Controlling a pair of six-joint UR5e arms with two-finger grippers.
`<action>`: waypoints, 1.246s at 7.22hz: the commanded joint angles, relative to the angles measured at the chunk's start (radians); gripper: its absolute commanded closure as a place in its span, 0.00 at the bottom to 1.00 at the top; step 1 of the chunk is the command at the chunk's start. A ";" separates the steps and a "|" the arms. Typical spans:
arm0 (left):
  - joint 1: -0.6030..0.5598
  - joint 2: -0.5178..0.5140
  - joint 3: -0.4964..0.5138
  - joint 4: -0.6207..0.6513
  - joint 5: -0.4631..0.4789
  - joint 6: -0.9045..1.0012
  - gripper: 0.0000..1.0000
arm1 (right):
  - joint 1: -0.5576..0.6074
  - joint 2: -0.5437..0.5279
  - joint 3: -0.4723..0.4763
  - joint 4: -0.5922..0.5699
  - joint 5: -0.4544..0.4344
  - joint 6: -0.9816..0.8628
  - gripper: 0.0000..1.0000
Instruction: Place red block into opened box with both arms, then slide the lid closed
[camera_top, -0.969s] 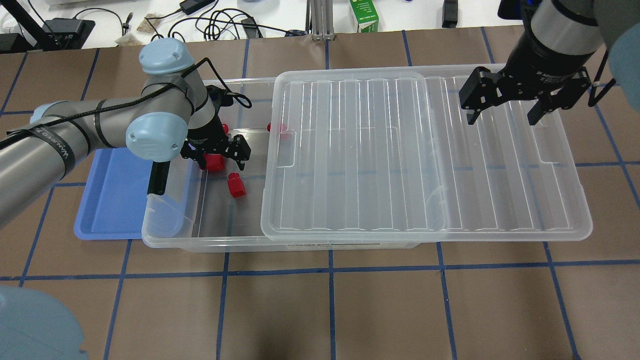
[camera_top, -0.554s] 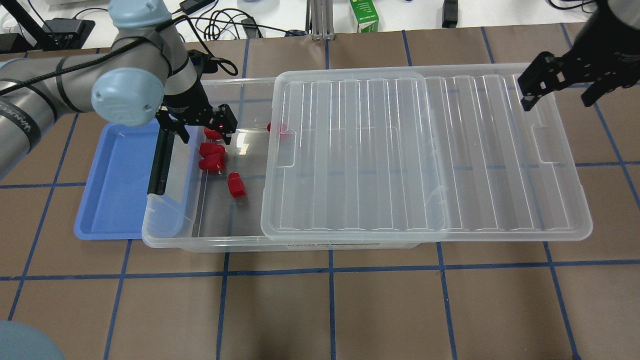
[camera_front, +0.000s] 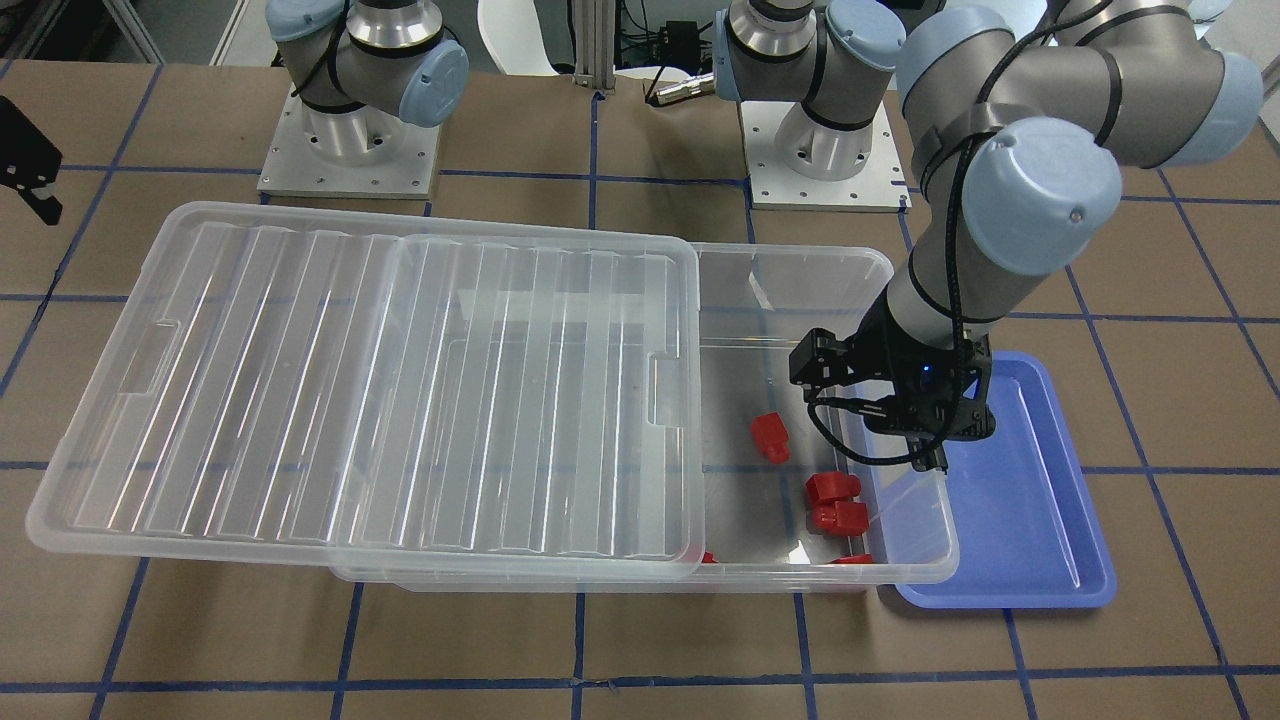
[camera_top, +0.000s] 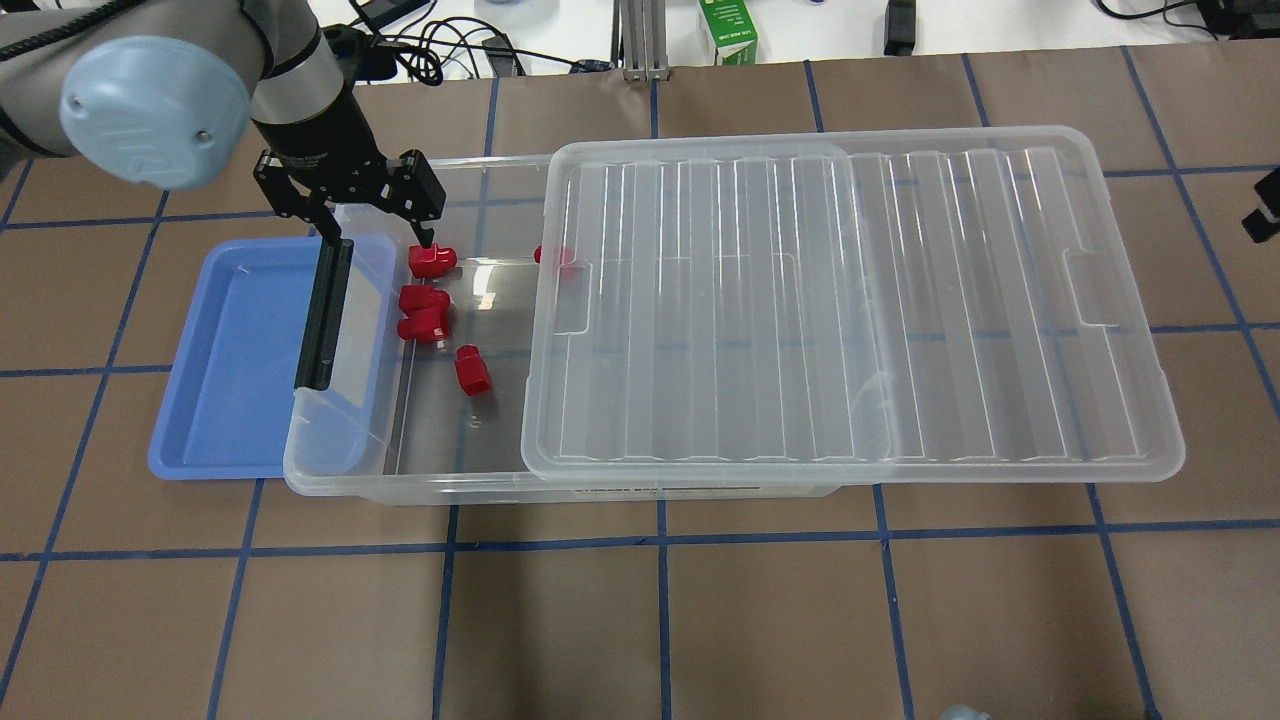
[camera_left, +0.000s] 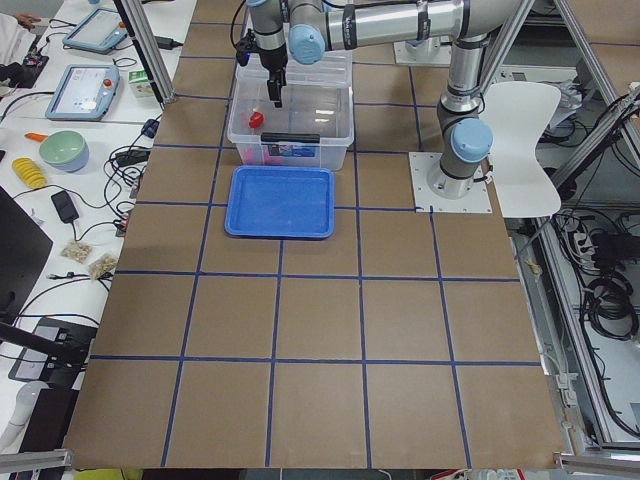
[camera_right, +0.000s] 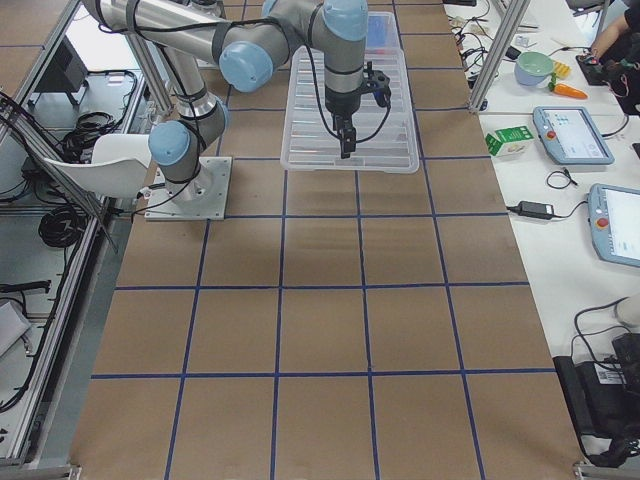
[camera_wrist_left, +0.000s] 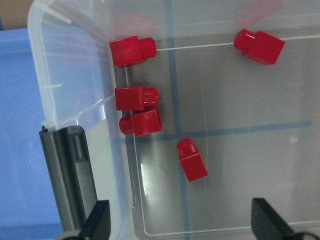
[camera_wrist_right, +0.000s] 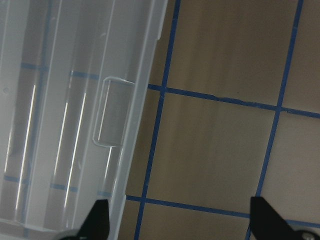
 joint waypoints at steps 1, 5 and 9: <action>-0.003 0.082 -0.024 -0.041 0.010 0.018 0.00 | -0.025 0.101 0.091 -0.132 -0.005 -0.022 0.00; -0.004 0.121 -0.052 -0.097 0.001 0.020 0.00 | -0.020 0.126 0.203 -0.266 0.001 0.010 0.00; 0.006 0.159 -0.053 -0.119 0.009 0.020 0.00 | 0.033 0.137 0.207 -0.272 0.009 0.141 0.00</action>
